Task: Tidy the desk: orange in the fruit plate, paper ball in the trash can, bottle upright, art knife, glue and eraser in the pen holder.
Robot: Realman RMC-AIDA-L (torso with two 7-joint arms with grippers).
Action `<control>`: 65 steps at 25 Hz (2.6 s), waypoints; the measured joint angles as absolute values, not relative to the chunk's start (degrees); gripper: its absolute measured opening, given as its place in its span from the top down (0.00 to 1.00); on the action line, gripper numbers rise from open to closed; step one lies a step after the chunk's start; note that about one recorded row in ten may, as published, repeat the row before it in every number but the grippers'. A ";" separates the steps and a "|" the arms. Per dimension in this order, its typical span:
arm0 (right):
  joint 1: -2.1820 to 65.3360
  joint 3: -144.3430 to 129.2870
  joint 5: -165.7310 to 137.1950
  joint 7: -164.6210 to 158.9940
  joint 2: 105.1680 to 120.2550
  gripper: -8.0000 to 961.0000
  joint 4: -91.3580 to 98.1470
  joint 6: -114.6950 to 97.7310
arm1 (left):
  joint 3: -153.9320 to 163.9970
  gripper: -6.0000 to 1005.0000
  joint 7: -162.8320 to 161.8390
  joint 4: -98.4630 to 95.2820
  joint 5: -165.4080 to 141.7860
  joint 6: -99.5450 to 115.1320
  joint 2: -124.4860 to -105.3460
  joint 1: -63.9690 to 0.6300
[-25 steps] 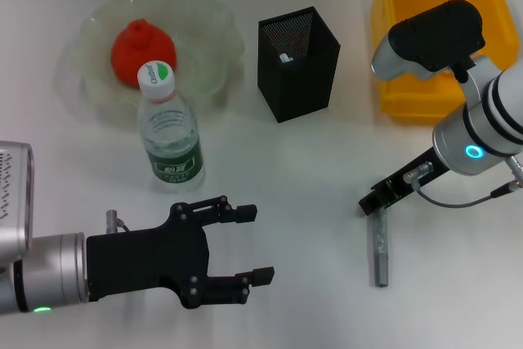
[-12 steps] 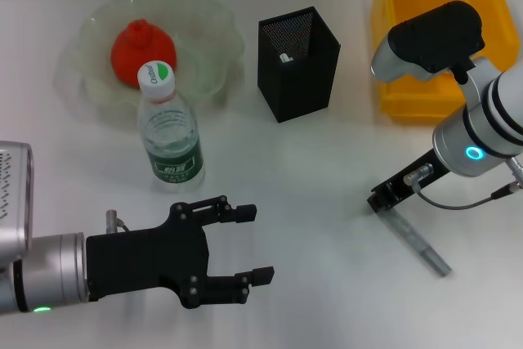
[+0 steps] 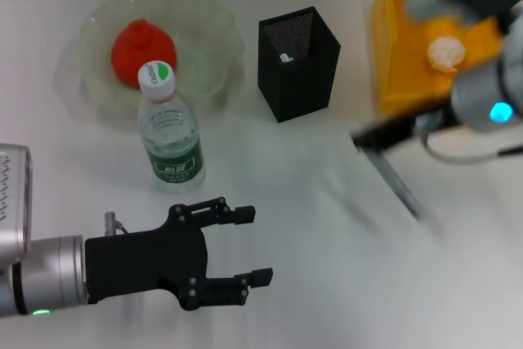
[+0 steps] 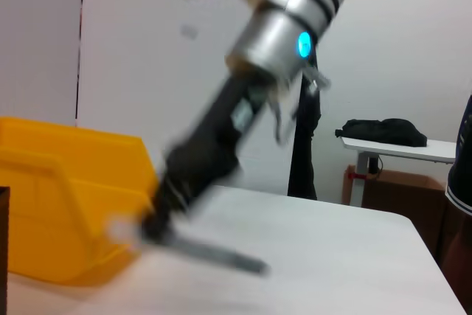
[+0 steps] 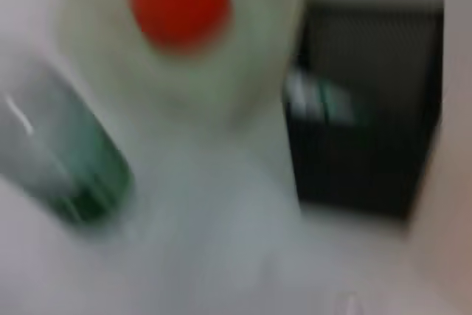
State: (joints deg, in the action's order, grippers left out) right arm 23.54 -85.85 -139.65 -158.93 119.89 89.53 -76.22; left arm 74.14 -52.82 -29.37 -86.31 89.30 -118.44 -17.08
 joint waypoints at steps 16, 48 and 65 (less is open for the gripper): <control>27.17 -76.65 -60.16 -73.10 119.38 0.86 47.20 -56.39 | 74.22 0.20 -52.78 -29.09 -86.31 89.29 -118.47 -16.96; 16.24 -72.06 -80.25 -57.94 115.68 0.24 35.30 -88.64 | 72.41 0.20 -52.23 -29.71 -86.18 91.51 -117.71 -16.78; 14.58 -66.47 -93.88 -56.07 117.05 0.13 34.19 -94.90 | 71.52 0.20 -52.19 -29.66 -86.22 93.25 -117.42 -15.80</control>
